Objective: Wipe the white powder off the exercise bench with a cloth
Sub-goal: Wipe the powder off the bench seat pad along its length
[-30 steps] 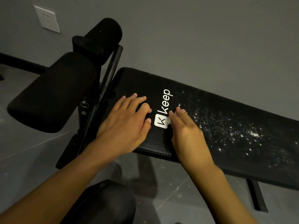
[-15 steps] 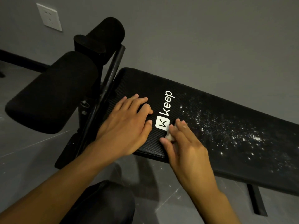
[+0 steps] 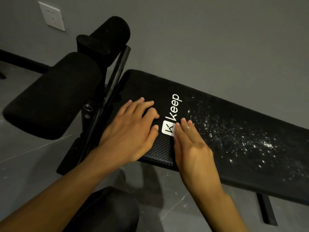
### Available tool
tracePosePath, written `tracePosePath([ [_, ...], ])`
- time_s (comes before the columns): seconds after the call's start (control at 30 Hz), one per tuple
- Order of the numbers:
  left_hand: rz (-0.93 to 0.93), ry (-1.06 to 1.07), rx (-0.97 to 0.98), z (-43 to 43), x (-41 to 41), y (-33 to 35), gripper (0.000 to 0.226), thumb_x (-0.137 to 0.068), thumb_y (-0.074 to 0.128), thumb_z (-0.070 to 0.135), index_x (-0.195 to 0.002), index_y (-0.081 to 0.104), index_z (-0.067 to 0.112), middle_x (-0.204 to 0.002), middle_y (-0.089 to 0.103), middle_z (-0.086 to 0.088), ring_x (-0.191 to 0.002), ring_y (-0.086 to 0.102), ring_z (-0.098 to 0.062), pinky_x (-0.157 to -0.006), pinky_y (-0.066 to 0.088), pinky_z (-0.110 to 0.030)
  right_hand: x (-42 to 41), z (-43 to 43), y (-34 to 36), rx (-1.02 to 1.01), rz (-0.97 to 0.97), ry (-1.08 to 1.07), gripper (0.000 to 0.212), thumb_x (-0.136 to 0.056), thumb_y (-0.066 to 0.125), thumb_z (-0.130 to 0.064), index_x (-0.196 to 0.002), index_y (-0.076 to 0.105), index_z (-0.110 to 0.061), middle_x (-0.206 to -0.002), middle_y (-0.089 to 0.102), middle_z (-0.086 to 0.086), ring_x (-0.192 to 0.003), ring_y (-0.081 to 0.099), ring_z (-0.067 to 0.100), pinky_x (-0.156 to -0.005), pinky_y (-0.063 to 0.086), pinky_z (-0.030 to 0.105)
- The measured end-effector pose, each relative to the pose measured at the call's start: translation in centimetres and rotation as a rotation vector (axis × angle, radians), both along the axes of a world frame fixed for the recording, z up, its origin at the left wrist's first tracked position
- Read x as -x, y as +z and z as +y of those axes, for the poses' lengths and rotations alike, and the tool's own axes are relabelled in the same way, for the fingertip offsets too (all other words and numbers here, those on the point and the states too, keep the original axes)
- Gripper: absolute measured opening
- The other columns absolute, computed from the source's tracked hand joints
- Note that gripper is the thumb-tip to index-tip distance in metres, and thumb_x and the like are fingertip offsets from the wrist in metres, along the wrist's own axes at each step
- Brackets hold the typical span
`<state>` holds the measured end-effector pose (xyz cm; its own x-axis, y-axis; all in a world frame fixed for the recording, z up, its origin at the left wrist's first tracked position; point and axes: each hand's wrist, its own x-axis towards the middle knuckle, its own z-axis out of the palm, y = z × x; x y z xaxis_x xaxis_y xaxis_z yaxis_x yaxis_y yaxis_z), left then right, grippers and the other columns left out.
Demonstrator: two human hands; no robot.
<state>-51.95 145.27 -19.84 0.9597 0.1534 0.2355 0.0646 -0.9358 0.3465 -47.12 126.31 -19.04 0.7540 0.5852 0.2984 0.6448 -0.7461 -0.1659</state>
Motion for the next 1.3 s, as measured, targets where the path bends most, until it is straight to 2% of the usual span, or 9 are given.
tracePosePath([
  [0.17, 0.013, -0.002, 0.004, 0.0, -0.2, 0.1, 0.034, -0.098, 0.039, 0.043, -0.126, 0.052, 0.028, -0.154, 0.042, 0.000, -0.150, 0.027, -0.019, -0.125, 0.018, -0.043, -1.9, 1.0, 0.2, 0.025, 0.048, -0.014, 0.038, -0.104, 0.050, -0.019, -0.138, 0.056, -0.002, -0.148, 0.050, 0.018, -0.145, 0.038, 0.030, -0.115, 0.030, 0.033],
  [0.43, 0.011, 0.006, -0.008, -0.2, 0.0, 0.3, 0.042, -0.096, 0.029, 0.047, -0.126, 0.052, 0.028, -0.153, 0.042, 0.000, -0.150, 0.028, -0.020, -0.125, 0.019, -0.043, 0.2, 0.0, 0.4, 0.069, 0.050, -0.001, 0.041, -0.099, 0.061, -0.009, -0.139, 0.055, -0.002, -0.148, 0.050, 0.019, -0.142, 0.042, 0.031, -0.113, 0.032, 0.036],
  [0.6, 0.013, 0.001, 0.009, -0.3, -0.1, 0.4, 0.042, -0.096, 0.029, 0.047, -0.126, 0.051, 0.029, -0.154, 0.042, 0.000, -0.151, 0.026, -0.019, -0.125, 0.016, -0.042, -4.6, 2.7, 1.8, 0.123, 0.177, -0.089, 0.046, -0.105, 0.047, -0.017, -0.148, 0.042, -0.002, -0.159, 0.033, 0.017, -0.151, 0.024, 0.029, -0.119, 0.028, 0.039],
  [0.73, 0.019, -0.003, 0.013, -0.2, 0.0, 0.4, 0.036, -0.097, 0.037, 0.044, -0.126, 0.052, 0.028, -0.154, 0.042, 0.000, -0.151, 0.026, -0.019, -0.125, 0.016, -0.042, -3.9, 2.8, 1.7, 0.150, 0.165, -0.092, 0.051, -0.104, 0.049, -0.015, -0.152, 0.035, -0.003, -0.161, 0.028, 0.018, -0.152, 0.022, 0.030, -0.122, 0.025, 0.044],
  [0.83, 0.020, 0.003, 0.008, -0.1, 0.0, 0.3, 0.034, -0.097, 0.039, 0.044, -0.125, 0.052, 0.029, -0.154, 0.042, 0.001, -0.150, 0.027, -0.019, -0.125, 0.018, -0.042, -1.8, 1.2, 1.1, 0.109, 0.132, -0.036, 0.047, -0.102, 0.054, -0.014, -0.146, 0.045, -0.001, -0.155, 0.039, 0.022, -0.148, 0.032, 0.034, -0.118, 0.035, 0.046],
  [0.93, 0.010, -0.001, 0.012, -0.1, -0.1, 0.4, 0.034, -0.097, 0.040, 0.045, -0.124, 0.052, 0.029, -0.153, 0.043, 0.001, -0.150, 0.028, -0.019, -0.124, 0.018, -0.041, -1.8, 0.3, 1.9, 0.098, 0.102, -0.018, 0.046, -0.105, 0.046, -0.026, -0.147, 0.046, -0.007, -0.158, 0.034, 0.020, -0.150, 0.026, 0.033, -0.123, 0.026, 0.046],
  [1.07, 0.011, 0.011, 0.006, -0.1, -0.1, 0.4, 0.039, -0.095, 0.033, 0.048, -0.124, 0.051, 0.031, -0.153, 0.042, 0.002, -0.150, 0.028, -0.018, -0.124, 0.019, -0.042, 0.3, -0.4, 3.2, -0.005, 0.080, -0.040, 0.046, -0.104, 0.043, -0.028, -0.146, 0.048, -0.010, -0.158, 0.036, 0.015, -0.149, 0.031, 0.028, -0.121, 0.029, 0.037],
  [1.2, 0.001, 0.007, 0.010, -0.1, -0.2, 0.3, 0.040, -0.094, 0.032, 0.049, -0.124, 0.051, 0.031, -0.153, 0.043, 0.002, -0.149, 0.029, -0.018, -0.124, 0.020, -0.042, 1.4, -0.5, 0.5, 0.114, 0.056, 0.001, 0.057, -0.105, 0.039, -0.024, -0.155, 0.027, 0.000, -0.163, 0.016, 0.025, -0.154, 0.012, 0.037, -0.123, 0.022, 0.046],
  [1.3, 0.000, 0.007, 0.013, 0.0, -0.1, 0.3, 0.036, -0.096, 0.036, 0.047, -0.124, 0.051, 0.030, -0.153, 0.043, 0.001, -0.150, 0.029, -0.019, -0.124, 0.019, -0.042, -0.6, 0.1, 0.2, 0.127, 0.114, 0.020, 0.062, -0.103, 0.047, -0.013, -0.157, 0.019, -0.001, -0.165, 0.010, 0.024, -0.155, 0.004, 0.035, -0.125, 0.017, 0.044],
])
